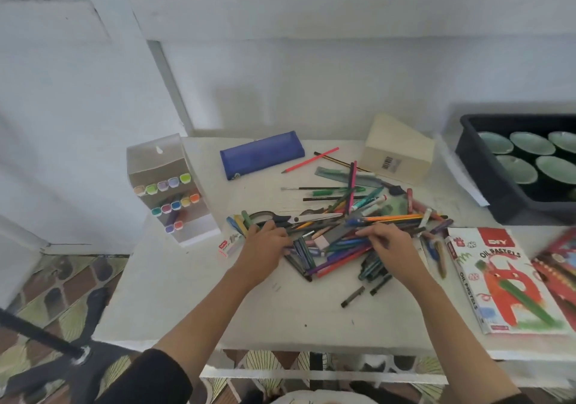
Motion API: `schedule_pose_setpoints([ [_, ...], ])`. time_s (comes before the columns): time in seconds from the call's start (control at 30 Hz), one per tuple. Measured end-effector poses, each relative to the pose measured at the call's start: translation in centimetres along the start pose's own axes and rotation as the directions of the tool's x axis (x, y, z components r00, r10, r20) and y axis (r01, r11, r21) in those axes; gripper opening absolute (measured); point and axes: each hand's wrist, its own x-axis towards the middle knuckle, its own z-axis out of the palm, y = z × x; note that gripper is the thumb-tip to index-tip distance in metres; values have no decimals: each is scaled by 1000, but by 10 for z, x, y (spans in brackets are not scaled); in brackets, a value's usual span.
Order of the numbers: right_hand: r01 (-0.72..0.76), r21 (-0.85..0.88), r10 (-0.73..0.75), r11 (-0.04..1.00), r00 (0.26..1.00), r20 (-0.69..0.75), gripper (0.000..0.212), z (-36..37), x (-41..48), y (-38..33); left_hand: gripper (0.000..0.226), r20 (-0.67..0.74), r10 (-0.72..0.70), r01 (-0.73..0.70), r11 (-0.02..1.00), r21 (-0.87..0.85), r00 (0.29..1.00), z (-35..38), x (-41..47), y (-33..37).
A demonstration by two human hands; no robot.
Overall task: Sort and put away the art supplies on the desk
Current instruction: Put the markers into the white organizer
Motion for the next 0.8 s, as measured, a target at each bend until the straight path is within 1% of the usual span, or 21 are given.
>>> schedule_pose_setpoints([
  [0.13, 41, -58, -39, 997, 999, 37, 28, 4, 2, -6, 27, 6, 3, -3, 1000, -9, 1000, -2, 5, 1],
  [0.2, 42, -73, -38, 996, 998, 51, 27, 4, 4, -8, 26, -55, -9, 8, 1000, -12, 998, -6, 6, 2],
  [0.3, 36, -81, -31, 996, 998, 56, 27, 5, 9, -10, 31, -125, -25, 26, 1000, 4, 992, -11, 9, 0],
  [0.4, 40, -92, -34, 995, 997, 66, 26, 7, 12, -9, 26, -171, -21, 32, 998, 57, 985, -25, 12, -2],
  [0.47, 39, -113, -33, 993, 998, 63, 26, 9, 15, -6, 33, -233, -26, 50, 994, 97, 972, -26, 13, -11],
  [0.5, 36, -127, -30, 991, 998, 51, 26, 10, 15, -5, 36, -263, -52, 80, 992, 98, 963, -26, 12, -15],
  [0.57, 51, -145, -52, 988, 999, 0, 24, 14, 17, -6, 33, -313, -150, 160, 987, 7, 938, -26, 8, -21],
  [0.63, 97, -122, -104, 988, 993, -47, 21, 18, 19, -16, 20, -344, -305, 253, 949, -188, 888, -26, 2, -21],
  [0.67, 122, -89, -127, 989, 991, -52, 19, 21, 20, -24, 19, -343, -391, 282, 902, -326, 854, -25, 0, -21],
  [0.73, 136, 30, -135, 990, 991, -16, 17, 29, 24, -46, 19, -320, -505, 265, 780, -567, 802, -23, -6, -19],
  [0.77, 121, 120, -124, 985, 992, 18, 18, 33, 26, -59, 19, -295, -543, 243, 710, -661, 786, -24, -8, -17],
  [0.8, 89, 220, -104, 971, 993, 57, 21, 39, 28, -71, 21, -267, -562, 227, 658, -718, 783, -26, -11, -14],
])
